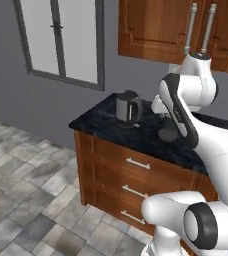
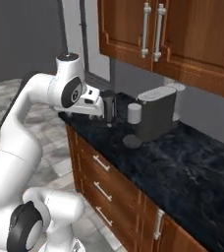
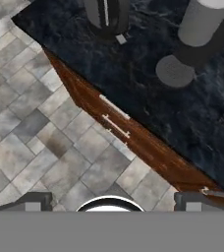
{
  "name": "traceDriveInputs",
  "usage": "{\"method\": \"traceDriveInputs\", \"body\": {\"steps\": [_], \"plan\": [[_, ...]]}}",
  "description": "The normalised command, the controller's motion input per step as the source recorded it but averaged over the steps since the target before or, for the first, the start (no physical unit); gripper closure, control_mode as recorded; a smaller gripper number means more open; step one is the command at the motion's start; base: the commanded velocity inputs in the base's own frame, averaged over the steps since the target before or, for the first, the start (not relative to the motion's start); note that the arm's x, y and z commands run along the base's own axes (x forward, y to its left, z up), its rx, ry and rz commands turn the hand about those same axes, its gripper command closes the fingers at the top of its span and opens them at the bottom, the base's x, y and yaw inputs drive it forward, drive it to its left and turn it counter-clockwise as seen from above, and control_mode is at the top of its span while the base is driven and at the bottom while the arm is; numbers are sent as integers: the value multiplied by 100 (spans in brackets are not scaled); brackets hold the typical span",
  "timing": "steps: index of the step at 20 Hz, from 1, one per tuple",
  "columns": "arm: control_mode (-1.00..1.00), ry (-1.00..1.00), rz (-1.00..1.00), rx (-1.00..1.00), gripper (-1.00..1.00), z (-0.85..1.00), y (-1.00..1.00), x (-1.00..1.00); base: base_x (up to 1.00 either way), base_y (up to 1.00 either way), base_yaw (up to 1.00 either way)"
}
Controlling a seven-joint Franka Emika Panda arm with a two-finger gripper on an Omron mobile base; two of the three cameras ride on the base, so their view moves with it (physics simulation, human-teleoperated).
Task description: Navigate to the range hood.
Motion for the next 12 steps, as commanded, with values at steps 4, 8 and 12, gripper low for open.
{"method": "traceDriveInputs", "body": {"steps": [4, 8, 12], "plan": [[100, 0, 0, 0, -100, 0, 0, 0, 0, 6, 76], [100, 0, 0, 0, -100, 0, 0, 0, 0, 1, 74], [100, 0, 0, 0, -100, 0, 0, 0, 3, 4, 70]]}}
